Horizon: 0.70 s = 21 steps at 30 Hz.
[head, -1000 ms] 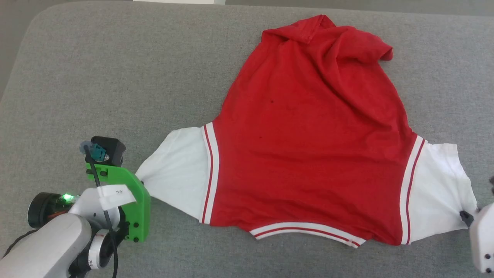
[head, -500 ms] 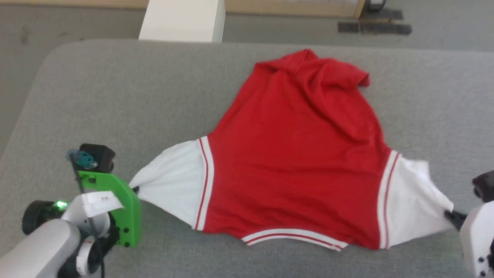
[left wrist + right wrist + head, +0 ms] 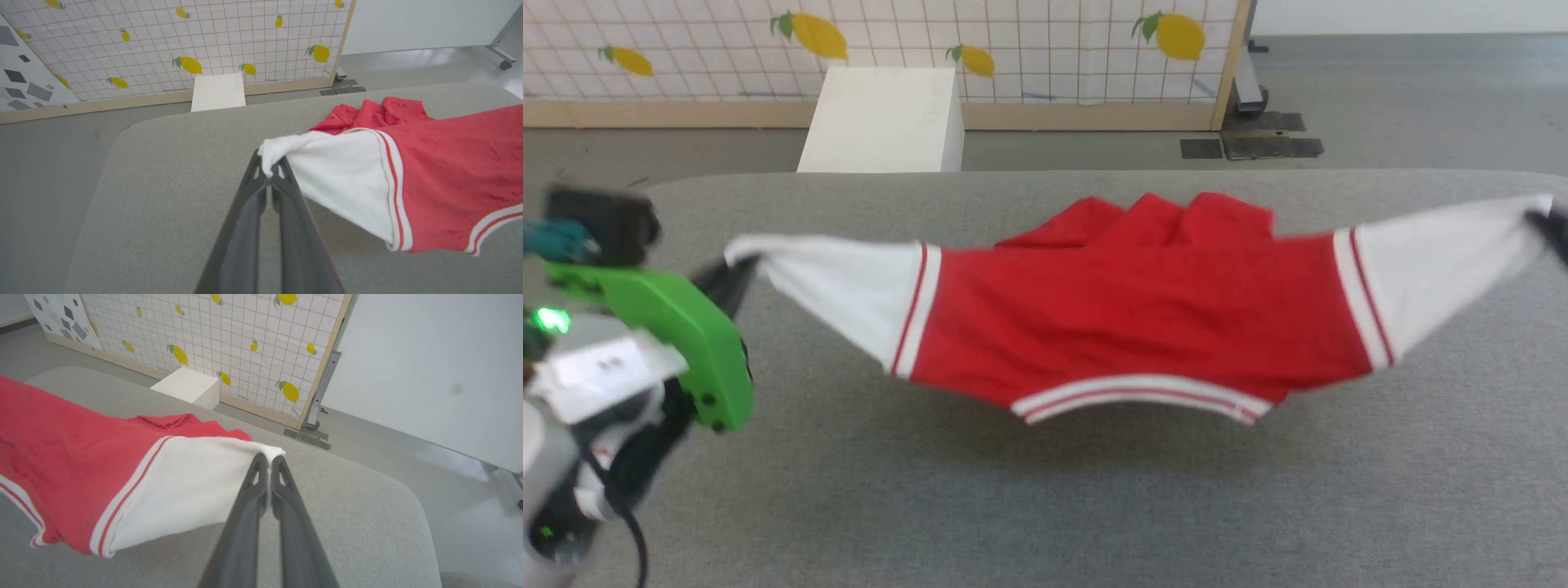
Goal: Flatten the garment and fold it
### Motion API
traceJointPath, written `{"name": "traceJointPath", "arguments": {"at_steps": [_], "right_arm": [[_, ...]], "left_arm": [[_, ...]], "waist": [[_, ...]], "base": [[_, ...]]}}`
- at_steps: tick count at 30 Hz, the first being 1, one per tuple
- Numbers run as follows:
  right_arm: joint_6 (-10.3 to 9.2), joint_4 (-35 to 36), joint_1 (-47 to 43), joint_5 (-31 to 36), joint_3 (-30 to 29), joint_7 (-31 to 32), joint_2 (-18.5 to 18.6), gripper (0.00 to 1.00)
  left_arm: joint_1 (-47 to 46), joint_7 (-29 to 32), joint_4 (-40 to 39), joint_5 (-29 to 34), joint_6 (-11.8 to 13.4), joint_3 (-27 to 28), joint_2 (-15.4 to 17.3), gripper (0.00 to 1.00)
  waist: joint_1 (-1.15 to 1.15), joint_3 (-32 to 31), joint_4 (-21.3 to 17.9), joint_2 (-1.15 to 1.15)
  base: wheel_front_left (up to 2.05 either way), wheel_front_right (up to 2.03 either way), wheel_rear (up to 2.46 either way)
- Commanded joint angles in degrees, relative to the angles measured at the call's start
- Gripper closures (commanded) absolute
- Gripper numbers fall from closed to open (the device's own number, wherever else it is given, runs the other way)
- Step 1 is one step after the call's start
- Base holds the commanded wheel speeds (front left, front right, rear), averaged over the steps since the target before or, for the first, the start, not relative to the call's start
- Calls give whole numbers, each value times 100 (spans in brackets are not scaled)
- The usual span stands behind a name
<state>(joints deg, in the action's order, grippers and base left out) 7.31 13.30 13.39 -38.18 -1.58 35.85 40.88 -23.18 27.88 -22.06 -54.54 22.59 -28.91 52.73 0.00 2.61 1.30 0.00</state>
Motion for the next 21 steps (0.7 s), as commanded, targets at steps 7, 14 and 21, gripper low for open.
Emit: {"name": "traceJointPath", "arguments": {"at_steps": [7,14,21], "right_arm": [[18,-177,1382,-227,196,-430,8,100],[18,-822,2888,-215,903,-643,-56,100],[18,-1730,4980,-126,1791,-1025,9,100]], "left_arm": [[-831,-227,-119,-250,-261,536,-89,100],[-2171,-139,509,-220,-722,581,-416,100],[-4358,104,2052,157,-1455,333,-869,100]], "waist": [[0,45,-160,0],[0,606,-260,0],[0,1568,-382,0]], "base": [[0,0,0],[0,0,0],[0,0,0]]}}
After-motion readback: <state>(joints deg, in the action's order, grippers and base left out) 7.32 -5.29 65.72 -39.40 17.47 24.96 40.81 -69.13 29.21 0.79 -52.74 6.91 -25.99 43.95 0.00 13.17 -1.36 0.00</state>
